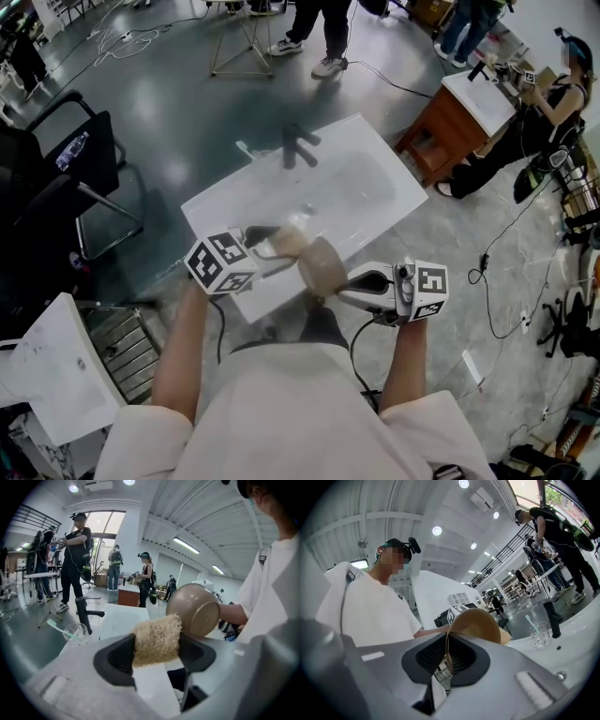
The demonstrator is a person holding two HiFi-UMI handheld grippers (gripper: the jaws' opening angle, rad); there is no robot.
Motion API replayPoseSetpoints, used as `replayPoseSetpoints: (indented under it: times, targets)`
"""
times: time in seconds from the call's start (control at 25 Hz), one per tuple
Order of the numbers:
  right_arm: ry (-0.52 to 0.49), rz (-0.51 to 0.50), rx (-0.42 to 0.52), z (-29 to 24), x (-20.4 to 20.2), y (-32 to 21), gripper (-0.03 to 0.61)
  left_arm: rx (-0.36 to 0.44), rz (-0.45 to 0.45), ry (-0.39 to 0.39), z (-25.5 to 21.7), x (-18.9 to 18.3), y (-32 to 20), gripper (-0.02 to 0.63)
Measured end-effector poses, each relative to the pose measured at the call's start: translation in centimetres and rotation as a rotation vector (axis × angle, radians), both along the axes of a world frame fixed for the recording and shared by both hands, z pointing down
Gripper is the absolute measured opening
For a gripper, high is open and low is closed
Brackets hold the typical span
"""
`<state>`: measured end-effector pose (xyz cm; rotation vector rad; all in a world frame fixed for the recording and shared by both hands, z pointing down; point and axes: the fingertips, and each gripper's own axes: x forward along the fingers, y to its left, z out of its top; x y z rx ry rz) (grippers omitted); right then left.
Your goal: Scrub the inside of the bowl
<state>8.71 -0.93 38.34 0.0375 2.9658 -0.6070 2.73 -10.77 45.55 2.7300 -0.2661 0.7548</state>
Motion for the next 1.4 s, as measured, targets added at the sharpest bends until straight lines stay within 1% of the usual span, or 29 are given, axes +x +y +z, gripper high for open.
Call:
replayPoseSetpoints:
  times: [0.16, 0.24, 0.32, 0.44, 0.6, 0.76, 0.92, 1.04, 1.12, 1.24, 1.4]
  targets:
    - [-0.074, 0.017, 0.02, -1.6, -0.1, -0.2, 0.02, 0.007, -0.001, -0.011, 0.2, -0.5, 0.9, 0.268]
    - [-0.088, 0.043, 0.028, -2.2, -0.3, -0.9, 0.02, 0.012, 0.012, -0.022, 0.3, -0.5, 1.7, 0.268]
    - [-0.083, 0.082, 0.03, -2.5, -0.6, -1.9, 0.02, 0.004, 0.034, -0.012, 0.2, -0.2, 2.9, 0.268]
    - [-0.035, 0.144, 0.027, -2.1, -1.4, -3.6, 0.02, 0.0, 0.064, 0.012, -0.2, 0.5, 4.3, 0.268]
    - [0.014, 0.218, 0.011, -0.8, -2.1, -5.5, 0.019, 0.013, 0.082, 0.016, -0.6, 0.8, 5.5, 0.268]
    - [0.107, 0.304, -0.007, 1.1, -2.3, -6.9, 0.02, 0.032, 0.089, 0.035, -1.8, 0.7, 6.0, 0.268]
    - [0.164, 0.338, -0.028, 2.4, -2.2, -7.4, 0.02, 0.068, 0.098, 0.039, -3.2, 0.5, 5.9, 0.268]
    - [0.245, 0.327, -0.031, 3.8, -2.3, -7.1, 0.02, 0.093, 0.095, 0.054, -4.4, 0.5, 5.7, 0.268]
    - [0.29, 0.293, -0.027, 4.6, -2.4, -6.4, 0.02, 0.113, 0.08, 0.061, -5.2, 0.4, 5.0, 0.268]
    - [0.289, 0.21, -0.013, 4.7, -2.9, -4.6, 0.02, 0.124, 0.077, 0.067, -5.8, 0.4, 3.8, 0.268]
    - [0.251, 0.074, -0.004, 4.2, -2.8, -1.5, 0.02, 0.099, 0.072, 0.092, -6.1, 0.2, 2.5, 0.268]
